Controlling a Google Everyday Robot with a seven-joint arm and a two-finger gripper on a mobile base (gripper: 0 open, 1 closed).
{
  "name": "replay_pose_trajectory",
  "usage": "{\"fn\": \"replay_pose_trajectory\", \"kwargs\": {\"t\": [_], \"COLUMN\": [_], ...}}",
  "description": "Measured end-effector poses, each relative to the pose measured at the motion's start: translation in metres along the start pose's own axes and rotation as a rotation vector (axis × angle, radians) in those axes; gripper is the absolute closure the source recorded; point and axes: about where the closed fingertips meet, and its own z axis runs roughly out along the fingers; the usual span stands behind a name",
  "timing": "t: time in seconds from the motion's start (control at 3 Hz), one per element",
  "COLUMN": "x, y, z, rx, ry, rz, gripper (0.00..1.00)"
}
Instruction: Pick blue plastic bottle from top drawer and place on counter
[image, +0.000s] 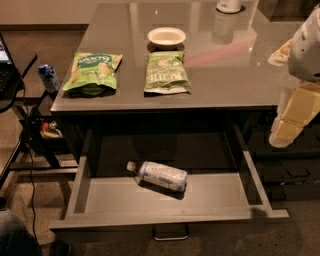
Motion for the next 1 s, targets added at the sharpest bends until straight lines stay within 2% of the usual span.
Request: {"fn": "replay_pose_trajectory", "kwargs": {"t": [0.33, 0.67, 1.0], "x": [0.0, -0.018, -0.071], "y": [0.0, 0.014, 0.044], "z": [0.0, 0.013, 0.06], "rx": [0.0, -0.034, -0.088], "ry": [0.0, -0.007, 0.004], "rz": [0.0, 0.013, 0.06], "gripper": [0.0, 0.0, 0.0]}}
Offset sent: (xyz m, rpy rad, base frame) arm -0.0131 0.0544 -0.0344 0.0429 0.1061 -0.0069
